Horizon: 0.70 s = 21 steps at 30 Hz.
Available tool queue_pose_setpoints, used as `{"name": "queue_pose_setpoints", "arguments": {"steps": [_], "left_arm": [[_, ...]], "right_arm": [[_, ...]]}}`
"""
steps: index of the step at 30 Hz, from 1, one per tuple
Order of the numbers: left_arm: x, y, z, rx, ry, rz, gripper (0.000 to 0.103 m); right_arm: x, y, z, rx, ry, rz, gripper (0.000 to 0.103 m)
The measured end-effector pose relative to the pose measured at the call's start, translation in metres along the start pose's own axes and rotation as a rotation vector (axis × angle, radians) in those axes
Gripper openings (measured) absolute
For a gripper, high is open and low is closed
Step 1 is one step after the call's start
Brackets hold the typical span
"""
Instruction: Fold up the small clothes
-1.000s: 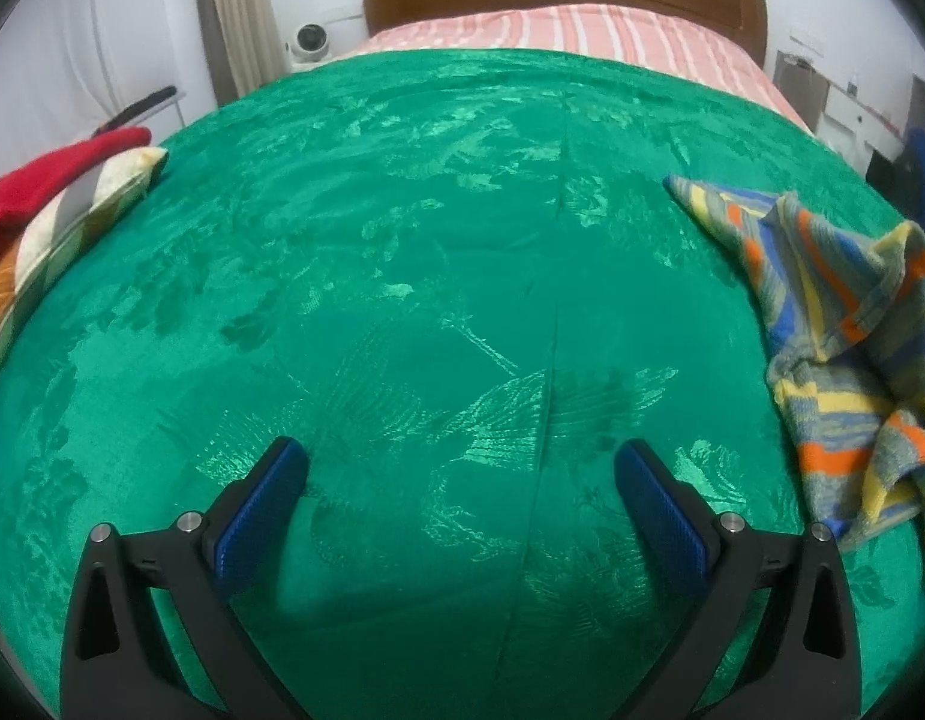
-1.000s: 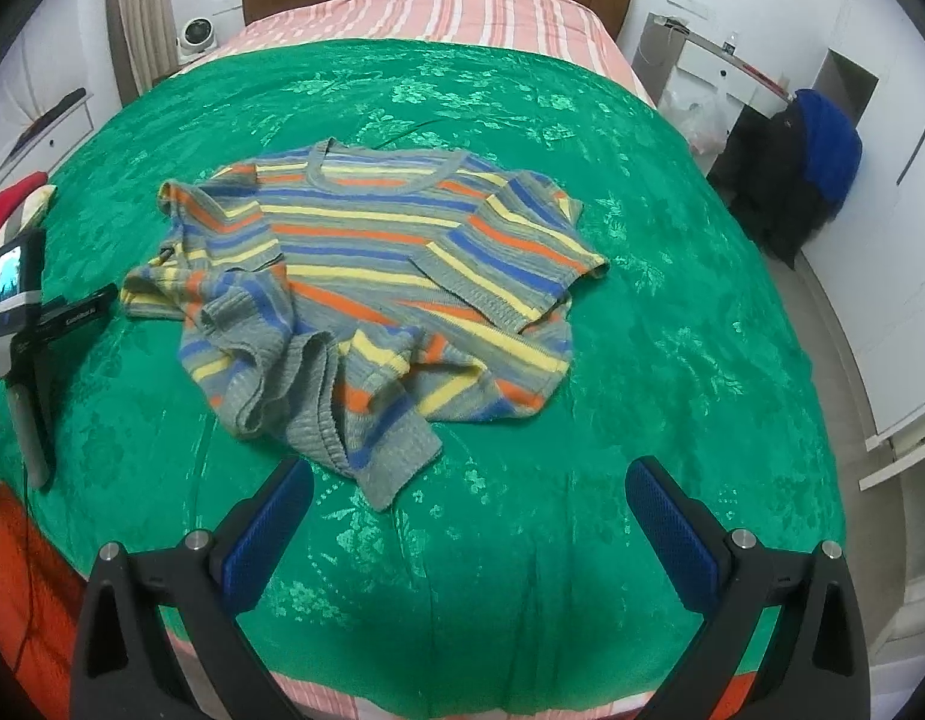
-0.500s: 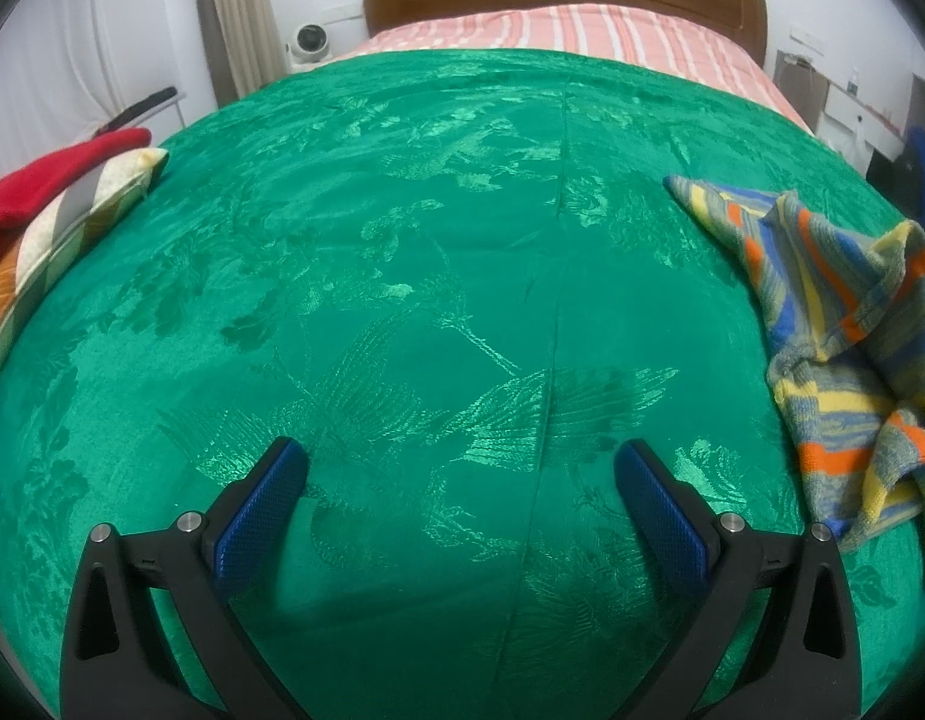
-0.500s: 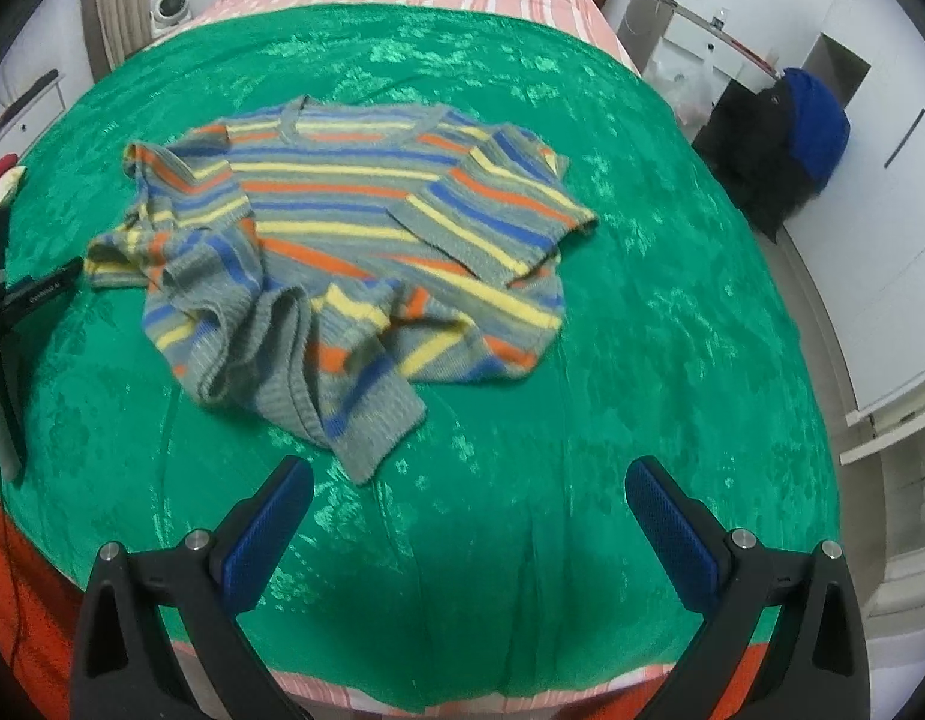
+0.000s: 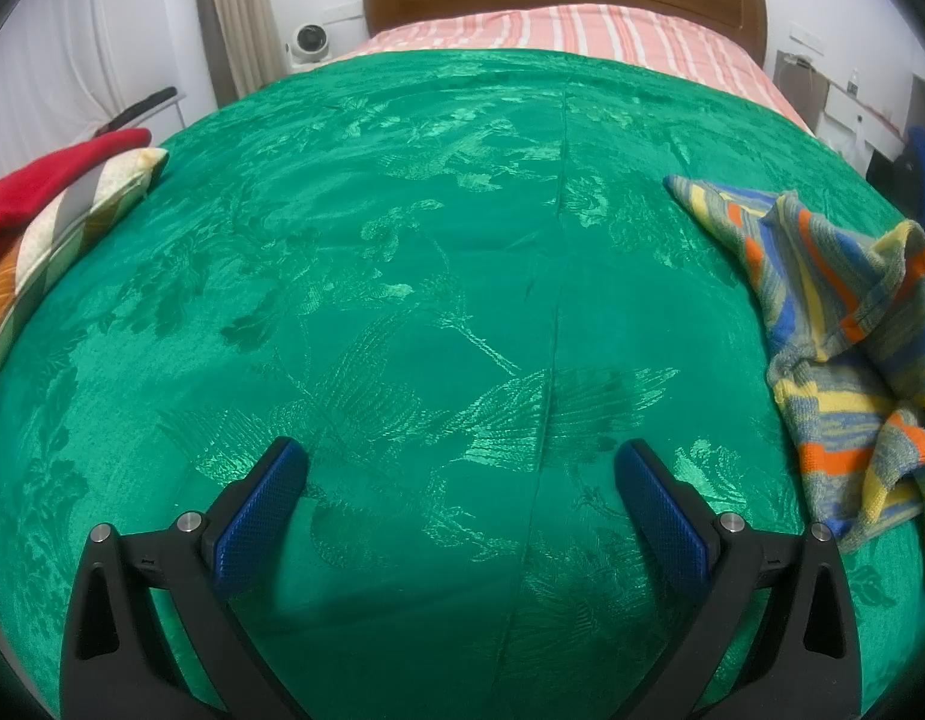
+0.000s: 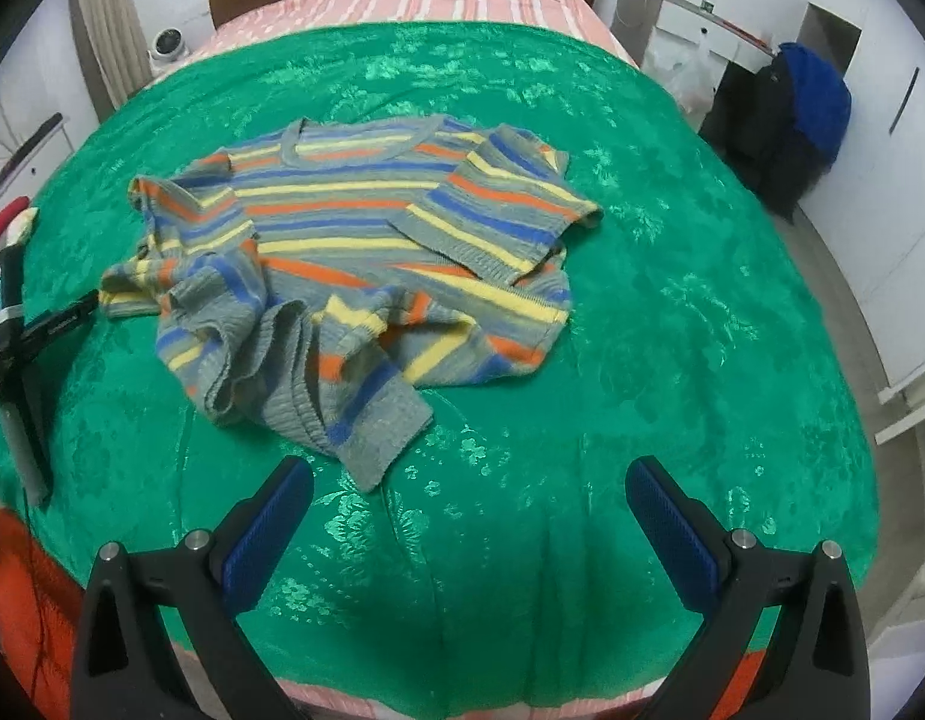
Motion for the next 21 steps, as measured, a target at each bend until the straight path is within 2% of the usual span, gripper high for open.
{"name": "queue_pose_setpoints", "arguments": {"steps": [2, 9, 11, 12, 13, 14, 16, 19, 21], "left_arm": [[0.000, 0.000, 0.000, 0.000, 0.000, 0.000, 0.103], [-0.001, 0.000, 0.000, -0.001, 0.002, 0.001, 0.103], [-0.001, 0.000, 0.000, -0.002, 0.007, 0.002, 0.103], [-0.002, 0.001, 0.001, 0.001, 0.010, 0.005, 0.103], [-0.004, 0.003, 0.003, 0.014, 0.014, 0.013, 0.103], [-0.005, 0.005, 0.005, 0.018, 0.017, 0.012, 0.103], [-0.007, 0.004, 0.003, 0.006, 0.027, 0.011, 0.103], [-0.005, 0.003, 0.001, 0.011, 0.015, -0.008, 0.103], [-0.004, 0.002, -0.002, 0.061, 0.007, -0.010, 0.103]], "right_arm": [[-0.009, -0.001, -0.006, -0.030, 0.011, 0.016, 0.103], [-0.069, 0.007, -0.027, -0.228, 0.013, 0.101, 0.103], [-0.085, 0.018, -0.027, -0.325, 0.105, 0.108, 0.103], [-0.089, 0.025, -0.021, -0.336, 0.153, 0.095, 0.103], [-0.092, 0.035, -0.007, -0.310, 0.204, 0.070, 0.103], [-0.093, 0.044, 0.011, -0.244, 0.225, 0.045, 0.103], [-0.091, 0.061, 0.034, -0.168, 0.198, 0.002, 0.103], [-0.076, 0.082, 0.042, -0.167, 0.155, -0.078, 0.103], [-0.058, 0.084, 0.038, -0.157, 0.214, -0.109, 0.103]]}}
Point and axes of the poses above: each gripper's, at about its wrist camera, not at the fingertips, and z roughly the way its jaws point, x to its left, y to its top, the point moved 3 cm from there along z, roughly the way its jaws point, and after that the axes turned 2 degrees about -z, right-handed, at the moved point
